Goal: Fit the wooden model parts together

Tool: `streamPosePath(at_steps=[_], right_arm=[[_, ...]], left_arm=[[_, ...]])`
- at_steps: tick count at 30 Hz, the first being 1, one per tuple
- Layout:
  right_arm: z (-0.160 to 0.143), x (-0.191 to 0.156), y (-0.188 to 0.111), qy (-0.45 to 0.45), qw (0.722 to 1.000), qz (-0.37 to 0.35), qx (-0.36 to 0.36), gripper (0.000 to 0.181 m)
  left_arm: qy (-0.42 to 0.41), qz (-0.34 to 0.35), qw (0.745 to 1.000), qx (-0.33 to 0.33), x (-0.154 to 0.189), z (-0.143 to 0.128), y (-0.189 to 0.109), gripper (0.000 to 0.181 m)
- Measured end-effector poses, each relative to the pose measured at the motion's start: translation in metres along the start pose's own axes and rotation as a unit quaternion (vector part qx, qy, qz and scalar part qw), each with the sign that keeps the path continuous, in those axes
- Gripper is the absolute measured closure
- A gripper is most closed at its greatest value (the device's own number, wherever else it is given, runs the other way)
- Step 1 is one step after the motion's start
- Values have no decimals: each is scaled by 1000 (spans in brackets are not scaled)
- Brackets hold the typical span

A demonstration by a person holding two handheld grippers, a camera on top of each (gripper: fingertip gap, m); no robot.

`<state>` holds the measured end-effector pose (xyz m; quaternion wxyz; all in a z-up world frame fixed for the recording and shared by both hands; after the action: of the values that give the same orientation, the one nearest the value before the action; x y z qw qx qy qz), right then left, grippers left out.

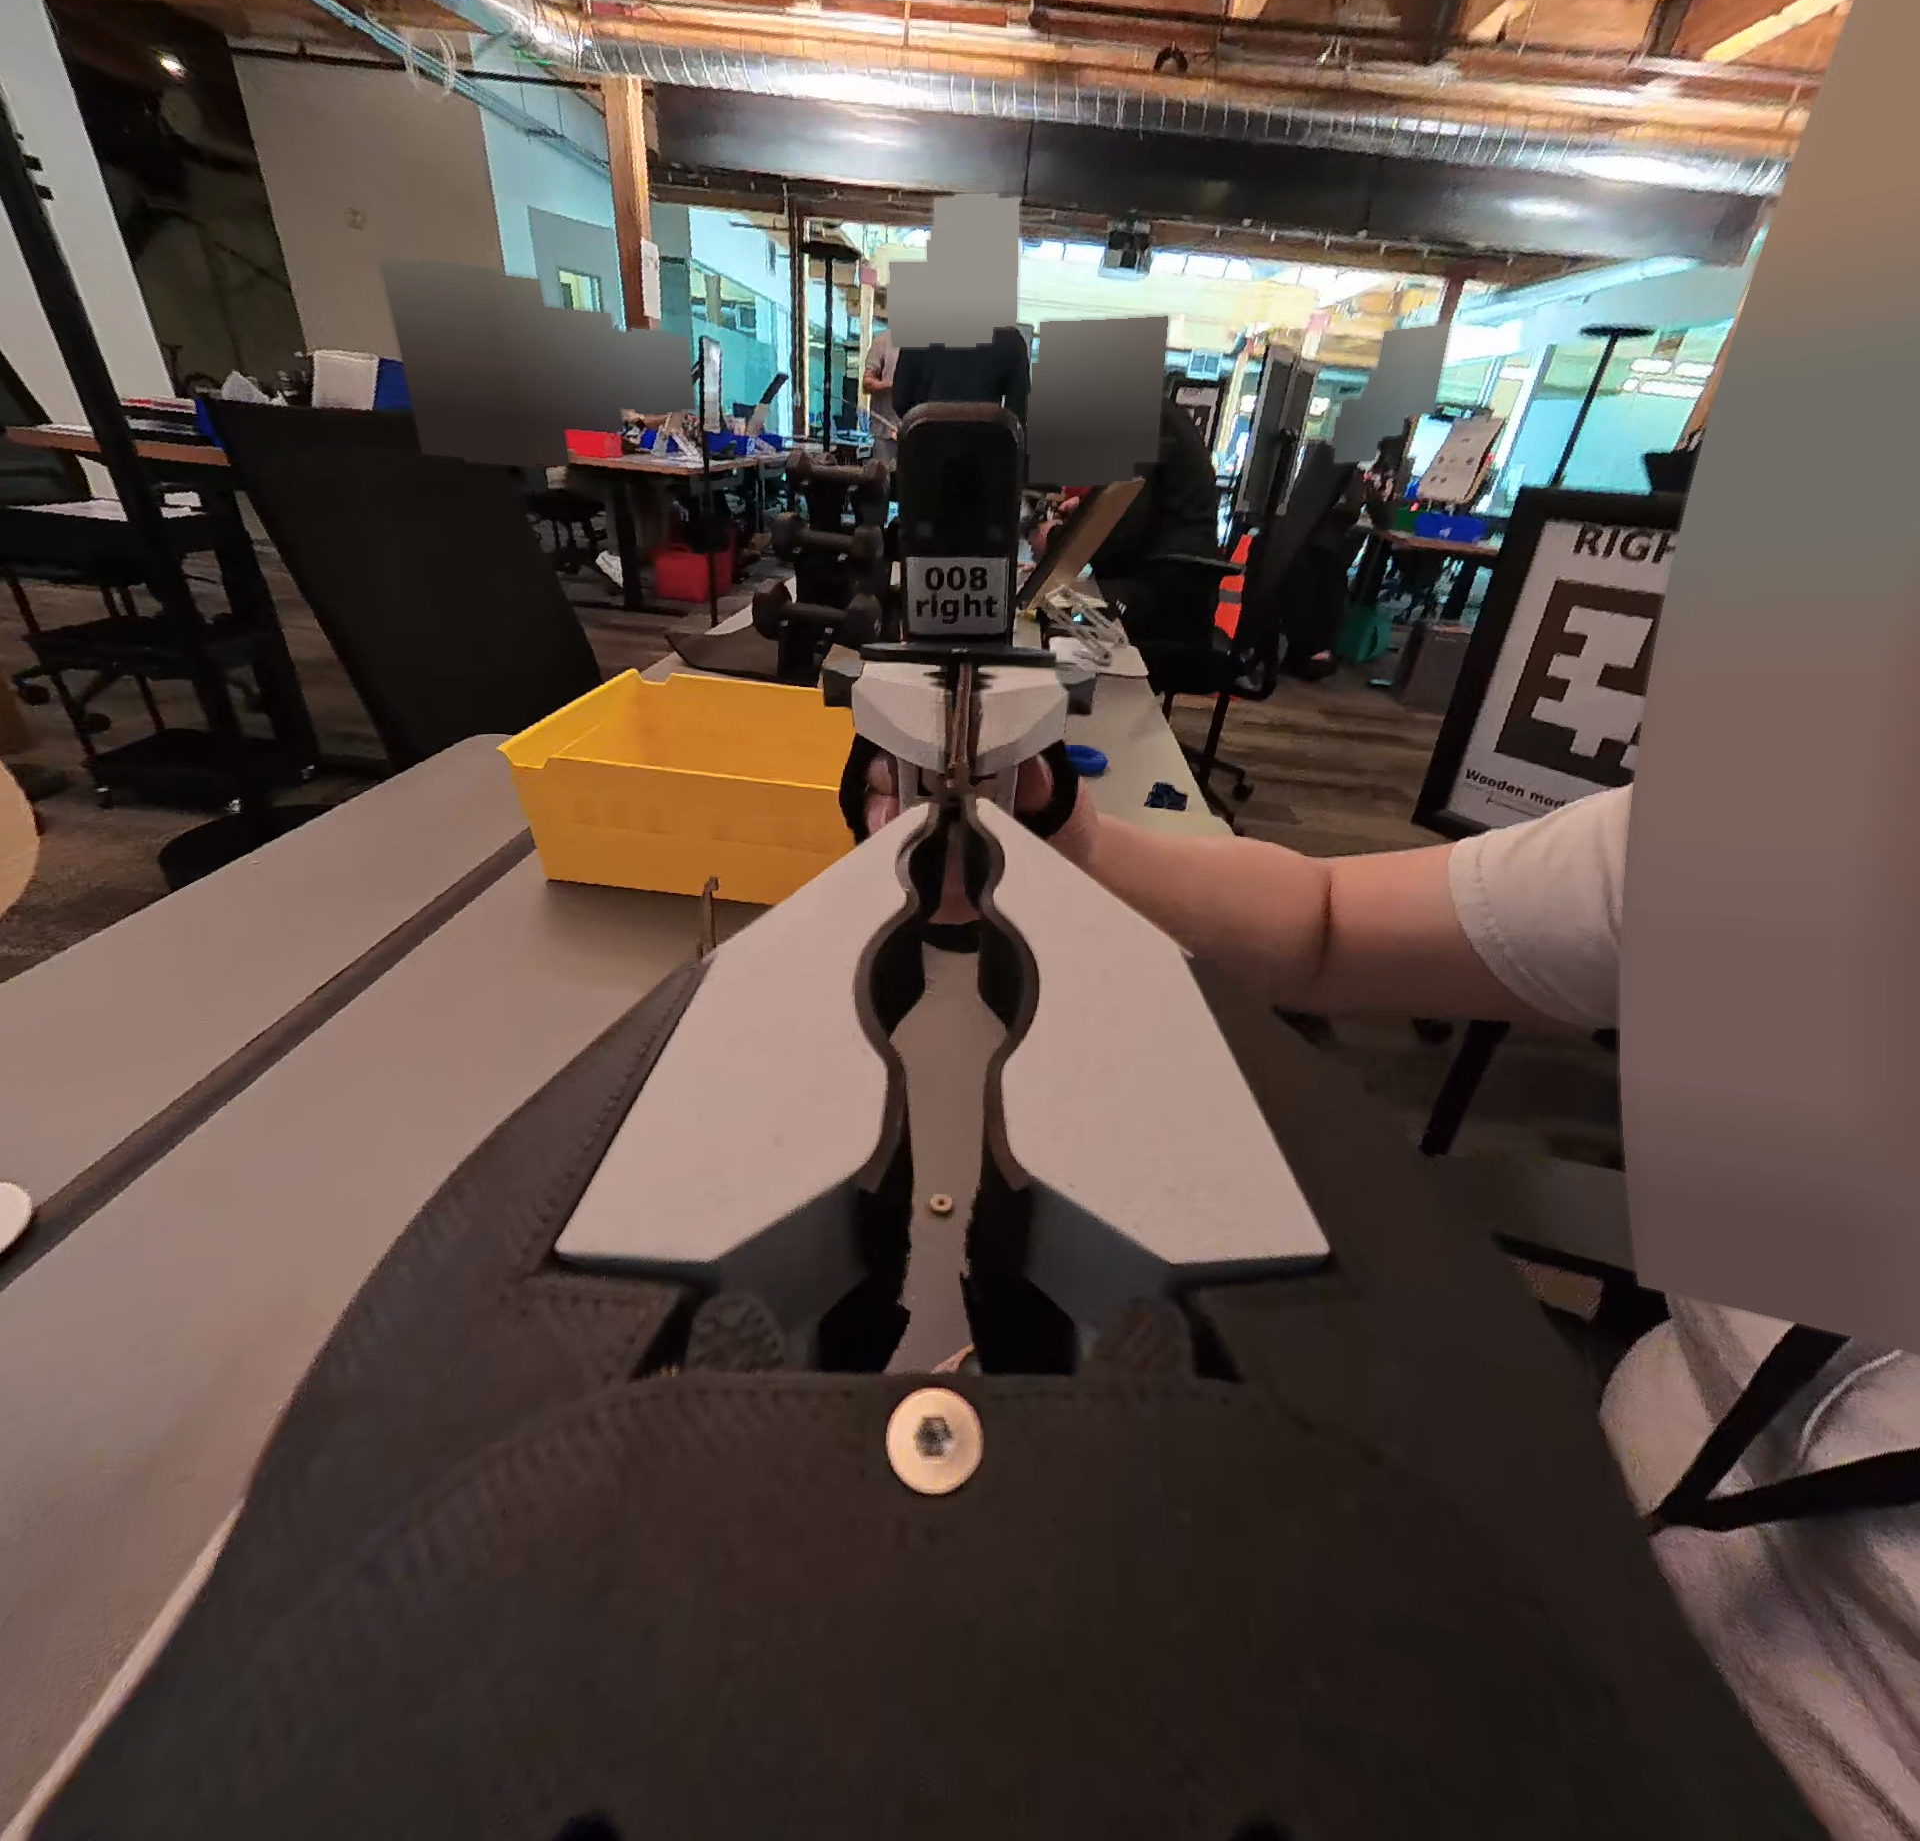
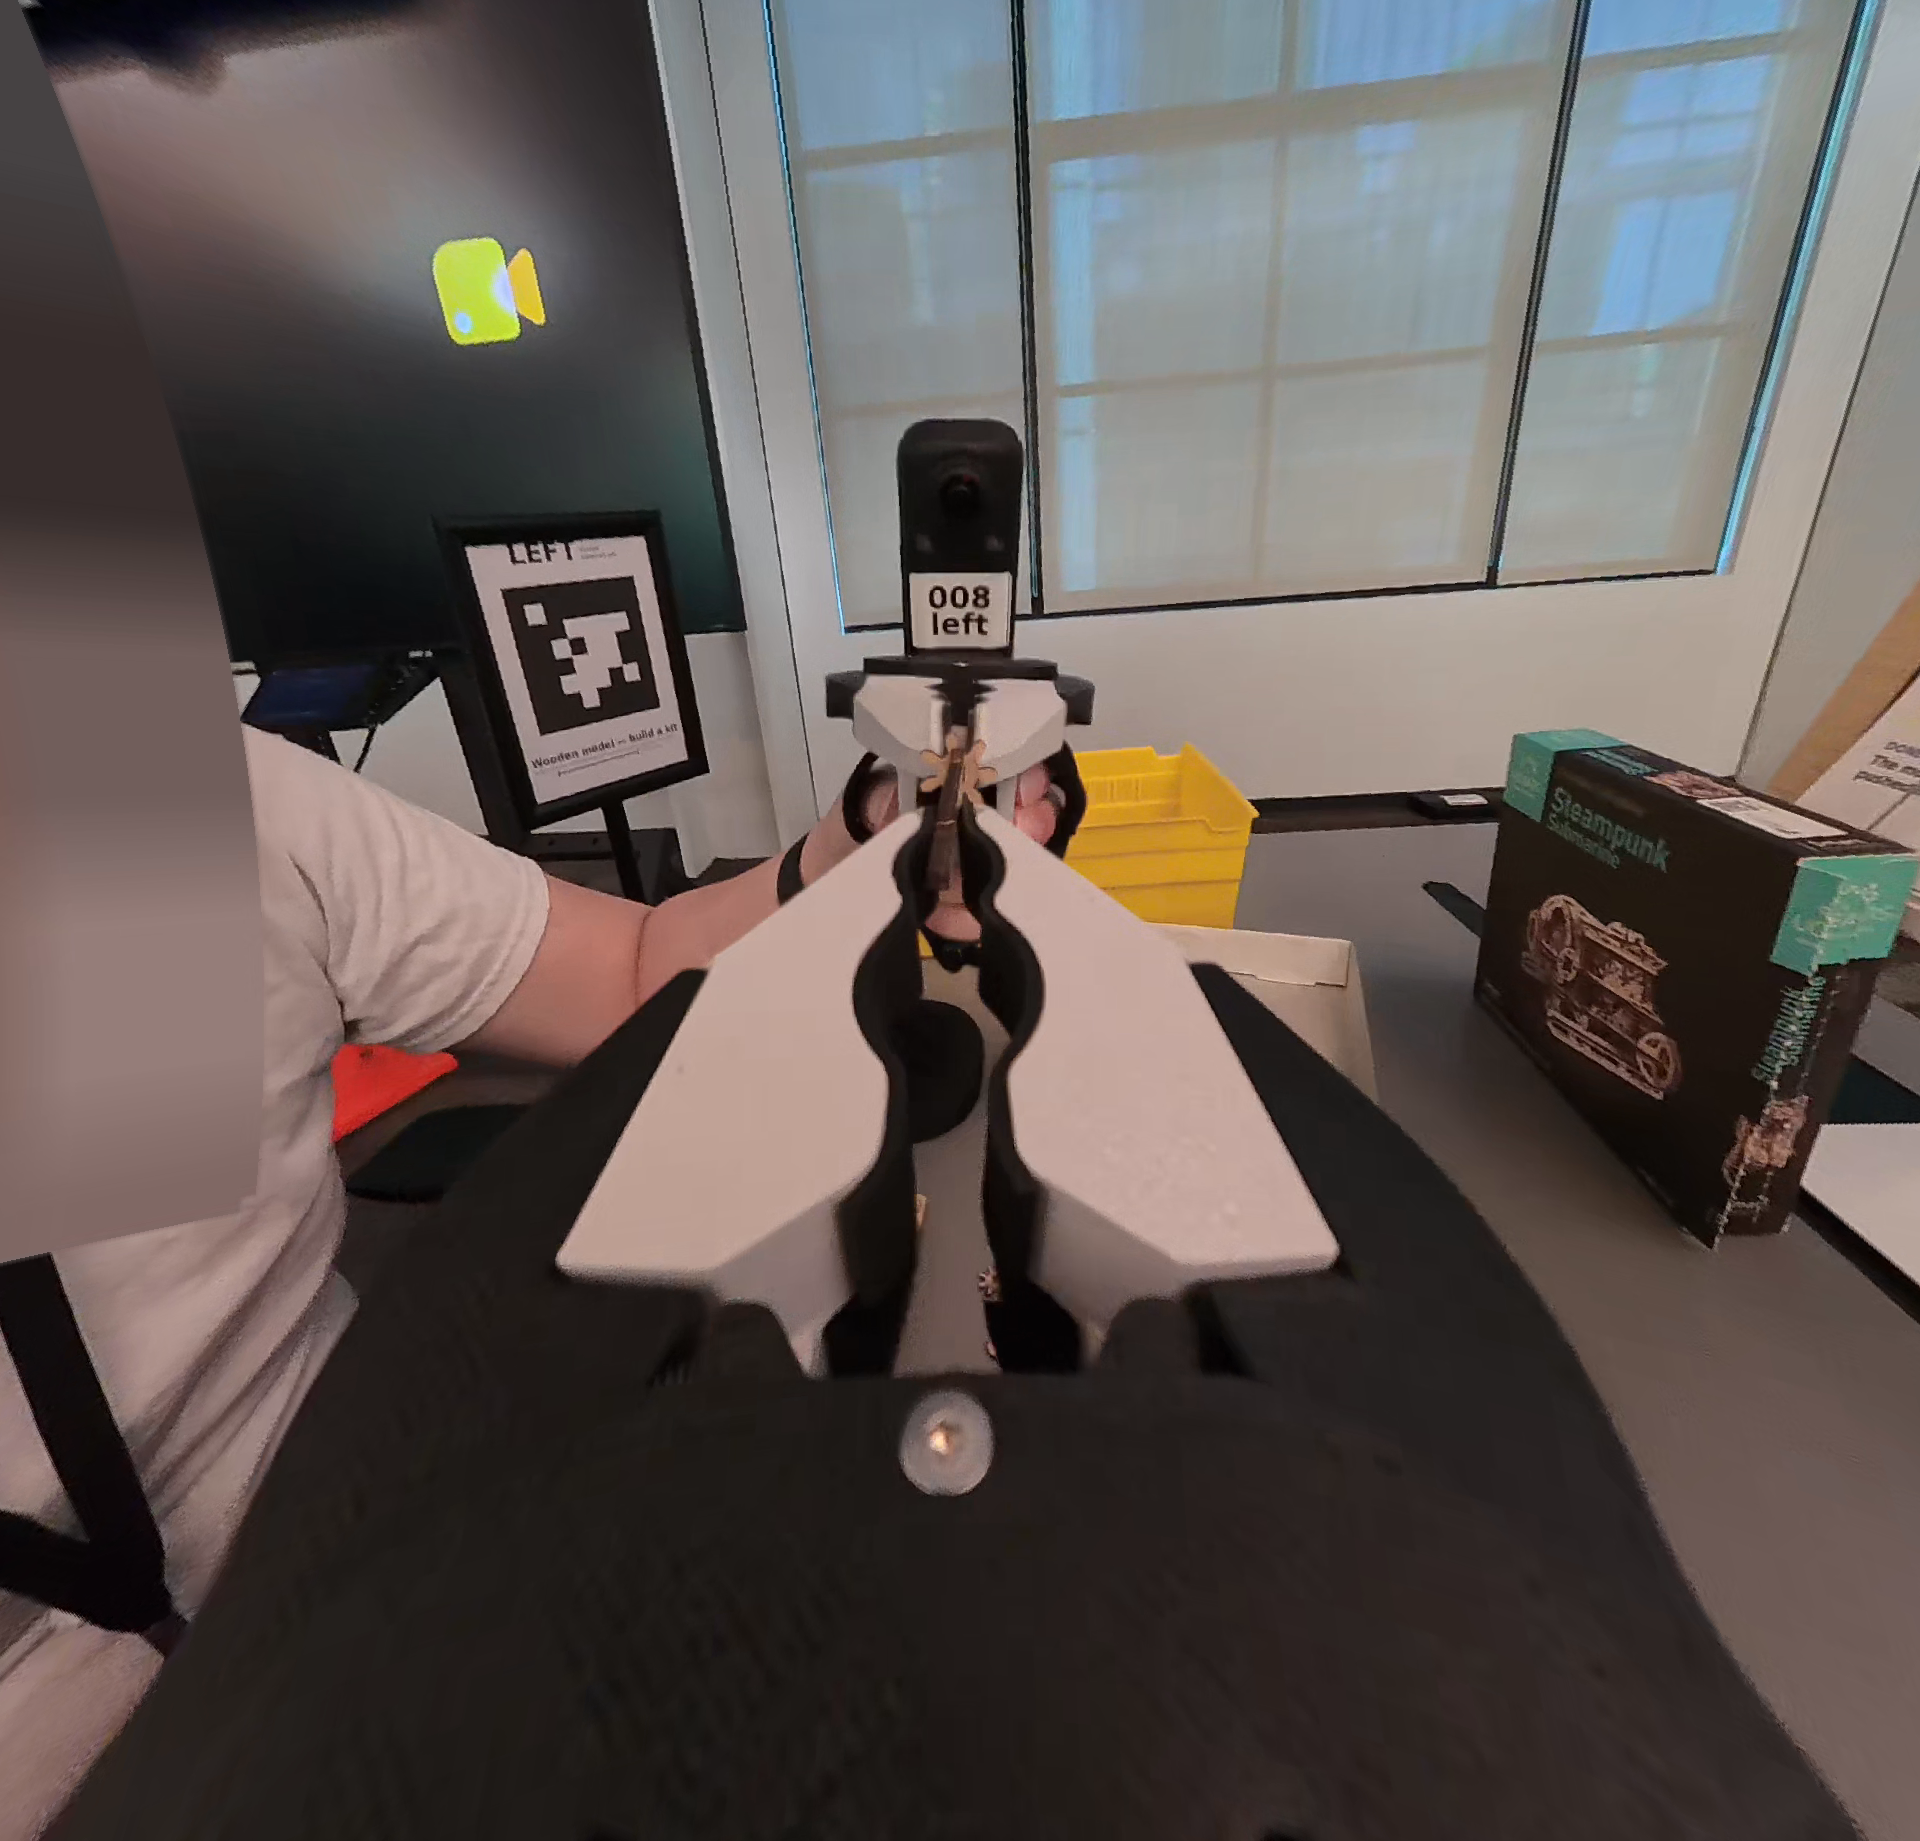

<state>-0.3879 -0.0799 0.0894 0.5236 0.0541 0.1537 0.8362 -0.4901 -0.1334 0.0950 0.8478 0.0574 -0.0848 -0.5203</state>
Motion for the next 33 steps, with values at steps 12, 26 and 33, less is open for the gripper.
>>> streamPosePath(at_steps=[12,26,33], right_arm=[[-5,-3,2,-12,999,2,-36,179],[-6,-7,0,-49,996,-3,-72,180],[-8,-7,0,-49,995,-2,-85,180]], left_arm=[[36,-1,999,-34,4,-3,0,181],[69,19,996,-61,9,-6,1,180],[66,18,995,-71,9,-7,0,180]])
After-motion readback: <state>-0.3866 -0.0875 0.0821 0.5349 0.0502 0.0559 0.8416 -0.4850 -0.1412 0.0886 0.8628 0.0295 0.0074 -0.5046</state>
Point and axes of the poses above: each gripper's, where its closed fingertips meet, y out along the fingers, z out of its top, x = y × z across the jaws, the point moved 5 cm from there along -y, back along the fingers, and after that the axes turned 7 degrees about x, right-handed, at the moved point
